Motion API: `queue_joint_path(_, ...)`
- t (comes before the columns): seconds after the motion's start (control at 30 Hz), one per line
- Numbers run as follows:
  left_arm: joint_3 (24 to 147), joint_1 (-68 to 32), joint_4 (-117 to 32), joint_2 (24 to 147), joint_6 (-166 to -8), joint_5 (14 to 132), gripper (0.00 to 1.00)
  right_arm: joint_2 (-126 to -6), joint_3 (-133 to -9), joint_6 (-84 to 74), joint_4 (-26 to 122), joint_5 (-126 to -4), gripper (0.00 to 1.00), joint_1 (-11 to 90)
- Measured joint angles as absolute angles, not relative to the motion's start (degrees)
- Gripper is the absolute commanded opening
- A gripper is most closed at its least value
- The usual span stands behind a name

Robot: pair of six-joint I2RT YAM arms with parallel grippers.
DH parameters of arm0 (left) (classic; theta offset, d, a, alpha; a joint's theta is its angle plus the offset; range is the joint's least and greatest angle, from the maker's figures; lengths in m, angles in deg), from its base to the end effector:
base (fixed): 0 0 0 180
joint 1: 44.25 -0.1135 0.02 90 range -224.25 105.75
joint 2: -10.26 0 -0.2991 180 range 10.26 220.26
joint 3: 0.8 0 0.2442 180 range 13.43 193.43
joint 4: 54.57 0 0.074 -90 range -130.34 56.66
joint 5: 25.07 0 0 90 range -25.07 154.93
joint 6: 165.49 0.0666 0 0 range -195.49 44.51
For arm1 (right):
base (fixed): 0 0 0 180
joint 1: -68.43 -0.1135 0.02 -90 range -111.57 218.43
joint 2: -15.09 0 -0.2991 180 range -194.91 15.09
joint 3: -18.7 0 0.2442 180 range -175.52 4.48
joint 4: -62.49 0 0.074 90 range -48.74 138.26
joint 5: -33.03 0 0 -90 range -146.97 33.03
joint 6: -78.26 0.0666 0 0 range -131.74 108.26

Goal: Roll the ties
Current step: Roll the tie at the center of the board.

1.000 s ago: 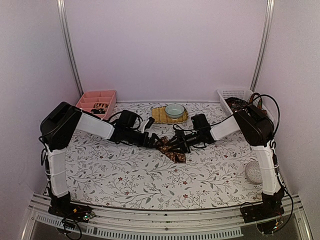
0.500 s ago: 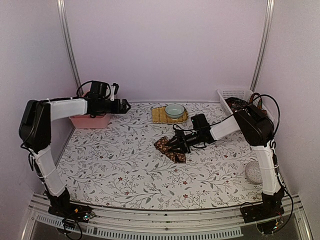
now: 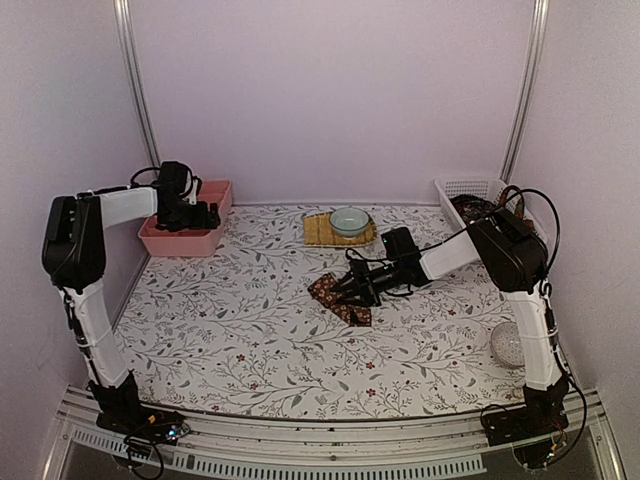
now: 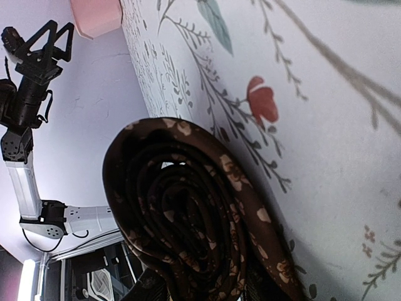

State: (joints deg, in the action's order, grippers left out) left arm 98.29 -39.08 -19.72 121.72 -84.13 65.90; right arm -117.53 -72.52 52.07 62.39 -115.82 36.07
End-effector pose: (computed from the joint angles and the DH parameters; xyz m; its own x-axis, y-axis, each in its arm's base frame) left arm 0.4615 -0.0429 0.2364 -0.7379 -0.0840 -0.6696 -0.0094 0.9934 -0.1143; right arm 0.3808 0.3088 0.1002 -0.9813 -0.0723 0.1783 0.1411 0.3597 0.9223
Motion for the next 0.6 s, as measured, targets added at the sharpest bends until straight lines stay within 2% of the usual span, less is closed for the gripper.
queue_joint_path(0.37,93.83,-38.93,-24.42,124.17,-83.59,71.85,1.0,-117.62,-72.84,51.57,61.73,-115.85,0.37,36.07)
queue_joint_path(0.6,87.12,-36.59,-28.6,119.19,-84.48,75.19,1.0,-117.62,-72.89,51.31,61.52,-115.82,0.37,36.07)
